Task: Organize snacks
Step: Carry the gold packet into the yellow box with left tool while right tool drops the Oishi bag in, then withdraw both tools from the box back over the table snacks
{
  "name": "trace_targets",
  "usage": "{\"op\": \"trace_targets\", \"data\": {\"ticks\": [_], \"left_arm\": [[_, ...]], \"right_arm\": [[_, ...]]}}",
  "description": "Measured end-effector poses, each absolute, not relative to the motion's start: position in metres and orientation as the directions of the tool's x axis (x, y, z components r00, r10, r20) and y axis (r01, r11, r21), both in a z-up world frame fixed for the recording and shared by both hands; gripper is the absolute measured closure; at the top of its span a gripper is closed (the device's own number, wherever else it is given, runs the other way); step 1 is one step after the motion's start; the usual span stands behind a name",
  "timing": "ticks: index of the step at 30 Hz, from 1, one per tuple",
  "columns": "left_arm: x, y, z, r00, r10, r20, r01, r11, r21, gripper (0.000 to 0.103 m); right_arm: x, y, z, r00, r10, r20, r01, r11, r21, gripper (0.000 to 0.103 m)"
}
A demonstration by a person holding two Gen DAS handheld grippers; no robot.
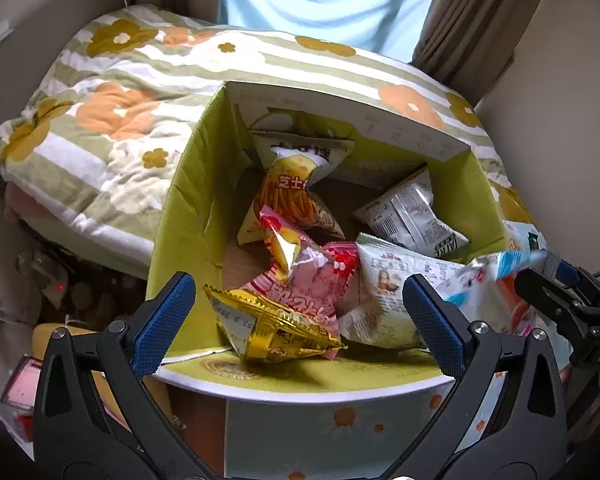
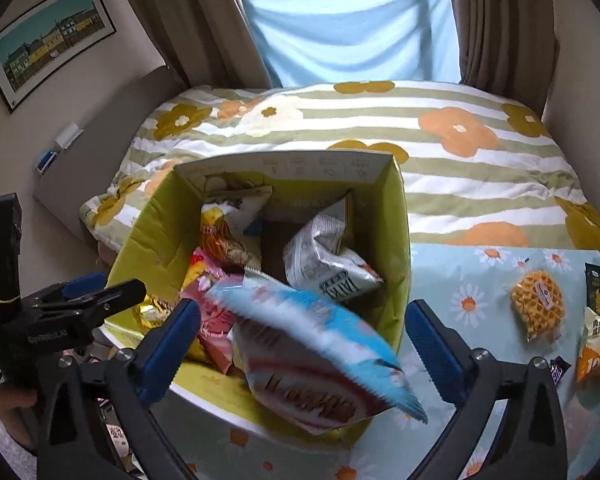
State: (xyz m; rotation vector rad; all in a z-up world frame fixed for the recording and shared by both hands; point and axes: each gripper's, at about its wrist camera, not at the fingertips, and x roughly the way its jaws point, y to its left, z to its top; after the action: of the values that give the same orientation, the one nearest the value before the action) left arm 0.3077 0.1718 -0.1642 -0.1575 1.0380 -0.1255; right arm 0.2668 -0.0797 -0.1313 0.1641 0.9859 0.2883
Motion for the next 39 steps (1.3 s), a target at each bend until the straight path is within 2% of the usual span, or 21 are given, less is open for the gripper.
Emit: {"op": "trace_targets", "data": {"ticks": [13,21,25,31,39], "left_arm": [[0.295,0.167,-0.154,0.518,-0.197,-0.833,0.068,0.98,-0.19,0.0],[0.284,0.153,-0.137,0.535,-0.221,-0.816,0.088,0.975,-0.206,0.0],[0.27,0.126,-0.125,0.564,-0.221,-0.796,0.114,0.975,-0.19,0.0],[0.237,0.065,-0.116,0.59,-0.217,-0.778,0.11,0.976,-0.189,0.0],[0.189,-0.035,-0.124,0.591,-0.229,-0.773,0.115,0.973,-0.2,0.0]], "right_arm": [[0.241,-0.076,-0.119,0.548,0.279,-0.789,-0.153,0.96,0.234,0.001],[0.216,-0.091,-0.091,0.606,0.269,-0.749,-0.147,0.963,0.228,0.001],[0.197,-0.124,-0.083,0.638,0.261,-0.724,-0.12,0.963,0.241,0.001],[0.165,-0.192,-0.076,0.662,0.211,-0.72,-0.107,0.976,0.188,0.001],[0.126,-0.29,-0.076,0.657,0.199,-0.727,-0.149,0.98,0.134,0.001]]}}
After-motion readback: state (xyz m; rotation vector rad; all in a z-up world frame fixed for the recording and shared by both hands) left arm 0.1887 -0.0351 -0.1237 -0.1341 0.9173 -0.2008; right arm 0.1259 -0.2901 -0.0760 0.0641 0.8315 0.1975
